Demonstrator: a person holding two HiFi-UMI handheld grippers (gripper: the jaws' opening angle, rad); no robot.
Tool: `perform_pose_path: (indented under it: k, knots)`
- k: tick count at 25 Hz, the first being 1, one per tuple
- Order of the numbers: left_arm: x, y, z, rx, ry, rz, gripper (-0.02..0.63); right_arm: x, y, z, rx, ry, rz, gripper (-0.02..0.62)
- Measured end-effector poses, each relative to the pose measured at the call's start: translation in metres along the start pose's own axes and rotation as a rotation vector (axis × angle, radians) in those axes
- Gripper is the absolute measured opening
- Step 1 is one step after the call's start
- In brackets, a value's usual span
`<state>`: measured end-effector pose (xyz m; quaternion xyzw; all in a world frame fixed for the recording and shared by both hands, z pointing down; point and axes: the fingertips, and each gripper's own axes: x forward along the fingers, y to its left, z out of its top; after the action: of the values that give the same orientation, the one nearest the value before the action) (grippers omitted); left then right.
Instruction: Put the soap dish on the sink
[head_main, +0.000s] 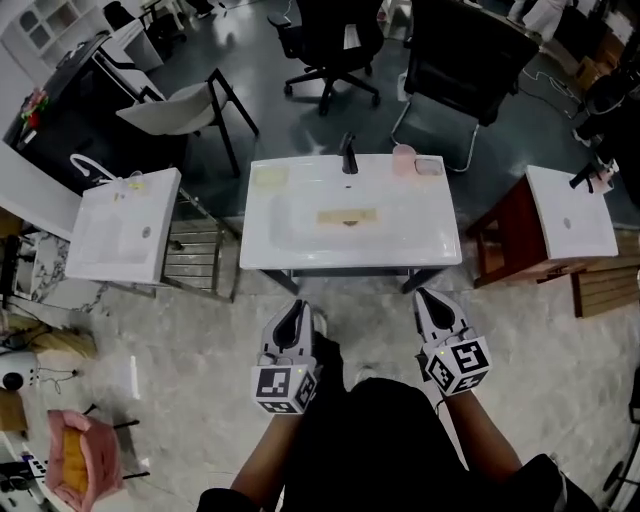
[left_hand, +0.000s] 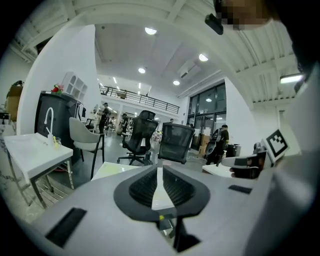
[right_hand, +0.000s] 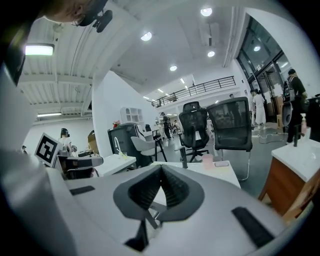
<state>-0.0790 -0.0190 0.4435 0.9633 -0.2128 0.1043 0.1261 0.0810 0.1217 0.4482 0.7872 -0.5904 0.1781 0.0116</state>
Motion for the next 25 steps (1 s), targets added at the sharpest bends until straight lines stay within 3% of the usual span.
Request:
perform_pose_path:
  k: [6,12,16,25]
  knots:
    - [-0.041,-0.033,-0.014,0.024,0.001,0.02,0.034,-0.05,-0.001,-0.025,-0.024,0.019,-0.018,-0.002]
    - [-0.057,-0.046,-0.009,0.053,0.001,0.014,0.031,-0.078,-0.009,-0.024,-0.061,0.011,-0.061,-0.002]
    - [-0.063,-0.046,-0.002,0.072,-0.004,0.011,0.031,-0.077,-0.003,-0.02,-0.154,0.016,-0.062,-0.002]
    - [-0.079,-0.035,-0.012,0.004,-0.004,0.036,0.025,-0.069,0.016,-0.007,-0.186,0.006,-0.032,-0.002]
